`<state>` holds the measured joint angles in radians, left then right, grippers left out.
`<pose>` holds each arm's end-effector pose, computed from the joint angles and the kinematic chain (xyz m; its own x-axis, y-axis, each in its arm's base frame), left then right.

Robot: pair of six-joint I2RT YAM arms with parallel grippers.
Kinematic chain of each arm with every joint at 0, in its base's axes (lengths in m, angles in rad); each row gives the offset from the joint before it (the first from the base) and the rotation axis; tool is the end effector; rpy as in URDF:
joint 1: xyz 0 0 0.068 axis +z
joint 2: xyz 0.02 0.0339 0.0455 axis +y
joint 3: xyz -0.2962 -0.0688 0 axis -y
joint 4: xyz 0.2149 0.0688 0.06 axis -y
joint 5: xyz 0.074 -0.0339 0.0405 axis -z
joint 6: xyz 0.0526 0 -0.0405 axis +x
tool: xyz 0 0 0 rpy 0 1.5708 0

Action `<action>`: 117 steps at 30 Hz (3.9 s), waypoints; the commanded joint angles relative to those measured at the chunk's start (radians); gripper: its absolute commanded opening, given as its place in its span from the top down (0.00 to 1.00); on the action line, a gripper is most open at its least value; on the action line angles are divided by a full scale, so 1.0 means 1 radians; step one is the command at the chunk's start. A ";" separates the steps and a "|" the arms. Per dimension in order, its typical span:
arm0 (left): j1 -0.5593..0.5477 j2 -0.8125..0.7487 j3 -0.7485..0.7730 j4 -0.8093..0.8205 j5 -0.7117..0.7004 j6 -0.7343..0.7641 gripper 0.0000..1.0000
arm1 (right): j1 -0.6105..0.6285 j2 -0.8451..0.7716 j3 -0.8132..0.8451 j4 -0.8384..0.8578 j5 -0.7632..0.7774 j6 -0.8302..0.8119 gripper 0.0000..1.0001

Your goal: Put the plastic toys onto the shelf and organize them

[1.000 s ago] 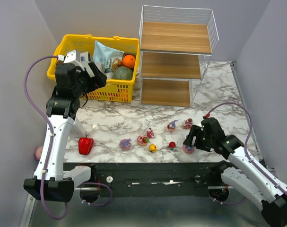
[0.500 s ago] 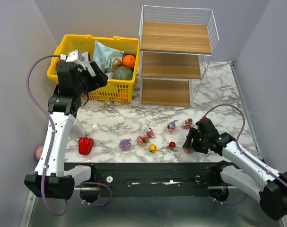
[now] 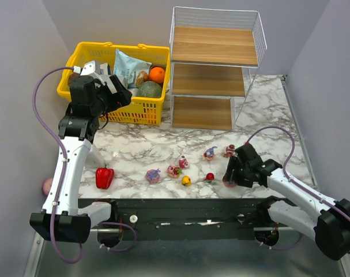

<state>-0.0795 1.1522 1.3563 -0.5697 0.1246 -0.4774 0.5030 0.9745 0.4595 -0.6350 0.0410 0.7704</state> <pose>0.2145 -0.0236 0.4413 -0.4059 -0.4250 -0.8091 0.0090 0.8834 -0.4686 0.1079 0.0569 0.1894 -0.8991 0.2995 -0.3192 0.2218 0.9404 0.2576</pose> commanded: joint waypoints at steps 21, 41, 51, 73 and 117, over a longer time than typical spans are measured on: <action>0.006 -0.020 -0.003 0.016 0.037 -0.001 0.01 | 0.012 0.000 0.195 -0.015 0.109 -0.049 0.73; 0.006 -0.019 0.003 0.021 0.096 -0.043 0.01 | 0.012 0.300 0.864 0.080 0.364 -0.275 0.70; 0.006 -0.025 0.003 0.022 0.102 -0.050 0.01 | 0.009 0.440 0.982 0.208 0.476 -0.365 0.69; 0.006 -0.020 0.000 0.018 0.096 -0.044 0.01 | -0.021 0.535 0.966 0.400 0.516 -0.464 0.58; 0.006 -0.054 -0.040 0.019 0.081 -0.040 0.01 | -0.038 0.563 0.933 0.299 0.517 -0.405 0.18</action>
<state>-0.0795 1.1248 1.3289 -0.5632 0.1989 -0.5232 0.4778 1.5261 1.3998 -0.2096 0.5549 0.3298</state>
